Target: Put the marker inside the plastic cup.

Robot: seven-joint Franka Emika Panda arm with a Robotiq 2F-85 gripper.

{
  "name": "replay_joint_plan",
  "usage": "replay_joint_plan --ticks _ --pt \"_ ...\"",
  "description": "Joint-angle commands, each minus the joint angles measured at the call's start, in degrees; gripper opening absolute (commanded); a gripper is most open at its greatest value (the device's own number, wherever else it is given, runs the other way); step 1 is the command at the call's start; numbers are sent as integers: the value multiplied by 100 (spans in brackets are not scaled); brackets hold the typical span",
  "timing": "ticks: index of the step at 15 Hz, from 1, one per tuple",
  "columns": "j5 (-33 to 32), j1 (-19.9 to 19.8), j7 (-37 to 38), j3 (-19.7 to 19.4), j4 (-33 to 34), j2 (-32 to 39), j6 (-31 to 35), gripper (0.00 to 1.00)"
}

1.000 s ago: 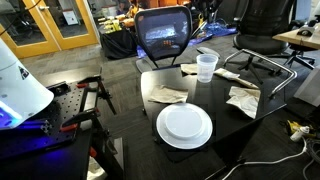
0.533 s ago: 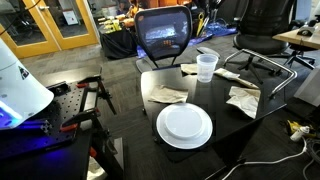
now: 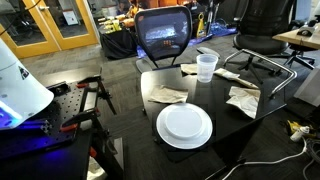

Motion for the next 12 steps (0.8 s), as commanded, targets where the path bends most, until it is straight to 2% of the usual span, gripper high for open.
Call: replay_joint_plan --ticks 1,2,6,7,8,9,12 --pt "144 -157 -346 140 202 187 -276 3" --pt "505 402 -495 -450 127 -26 -237 13" --pt "510 399 -498 -449 151 39 -305 13" --pt "510 399 -498 -450 155 38 -305 3" --pt "631 422 -681 -484 241 96 -388 3" --pt "499 -57 -842 3 281 281 -389 3" --pt "869 -284 -1603 185 361 425 -530 3"
